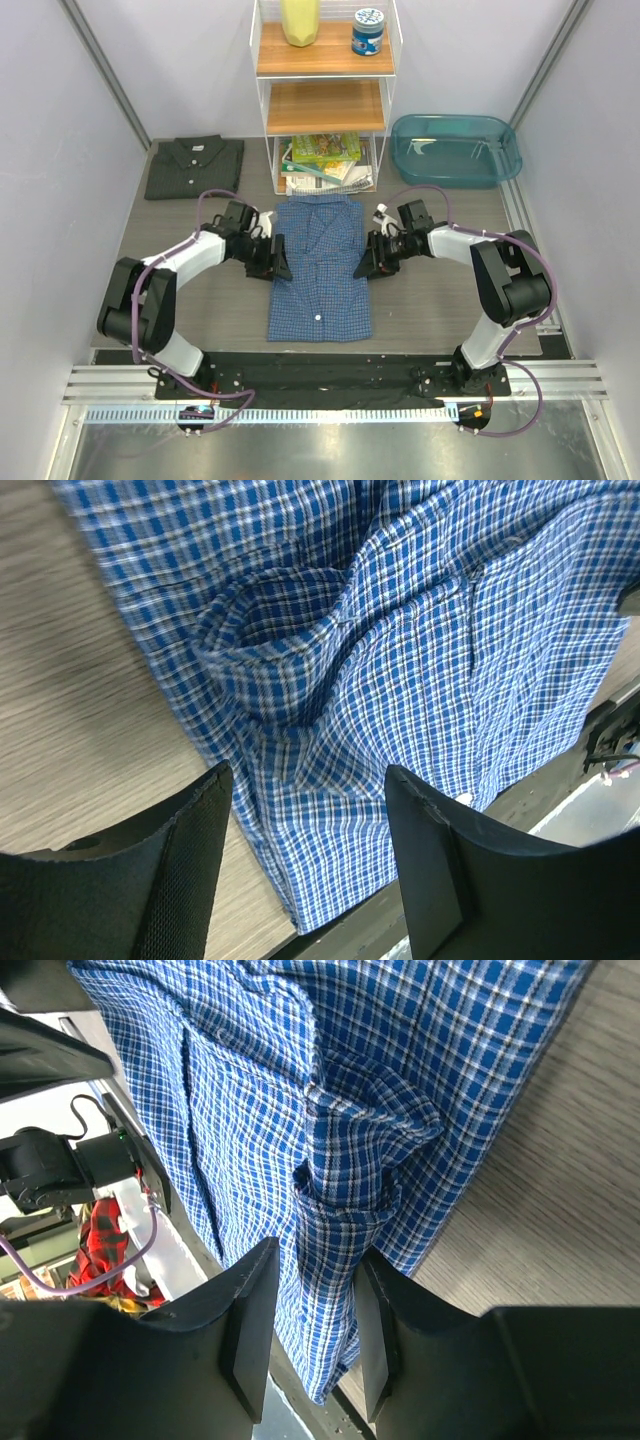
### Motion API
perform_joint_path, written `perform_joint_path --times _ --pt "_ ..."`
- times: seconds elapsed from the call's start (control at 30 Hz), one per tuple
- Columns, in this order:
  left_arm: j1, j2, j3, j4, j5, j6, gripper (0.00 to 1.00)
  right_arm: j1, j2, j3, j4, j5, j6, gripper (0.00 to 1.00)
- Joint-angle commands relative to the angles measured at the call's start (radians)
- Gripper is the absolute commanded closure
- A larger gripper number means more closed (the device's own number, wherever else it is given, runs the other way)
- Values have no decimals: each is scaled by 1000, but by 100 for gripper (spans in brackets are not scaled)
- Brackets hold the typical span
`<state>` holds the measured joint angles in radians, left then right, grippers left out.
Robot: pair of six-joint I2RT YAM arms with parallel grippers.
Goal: Fold and stack the long sleeve shirts
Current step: Fold the shirt
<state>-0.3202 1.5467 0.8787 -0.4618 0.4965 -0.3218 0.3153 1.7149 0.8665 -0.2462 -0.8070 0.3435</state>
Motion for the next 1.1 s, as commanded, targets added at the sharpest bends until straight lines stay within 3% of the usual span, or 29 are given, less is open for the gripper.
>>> perform_joint_path --times 0.0,0.17,0.27,0.5,0.6,0.83,1.07 --pt "-25 44 31 75 30 18 37 14 -1 6 54 -27 9 59" --pt "-39 76 36 115 40 7 41 28 35 9 88 -34 29 58" --pt "-45 79 39 112 50 1 53 42 49 12 105 -37 37 59" --pt "-45 -35 51 -23 59 44 88 67 -21 2 122 -86 31 92" --pt "-45 -69 54 -92 53 66 100 82 -66 -23 150 -110 35 99" --pt "-37 -135 60 -207 30 144 100 108 -78 -38 235 -150 94 99" --pt "-13 -117 74 -198 27 199 100 100 -18 -41 277 -159 71 99"
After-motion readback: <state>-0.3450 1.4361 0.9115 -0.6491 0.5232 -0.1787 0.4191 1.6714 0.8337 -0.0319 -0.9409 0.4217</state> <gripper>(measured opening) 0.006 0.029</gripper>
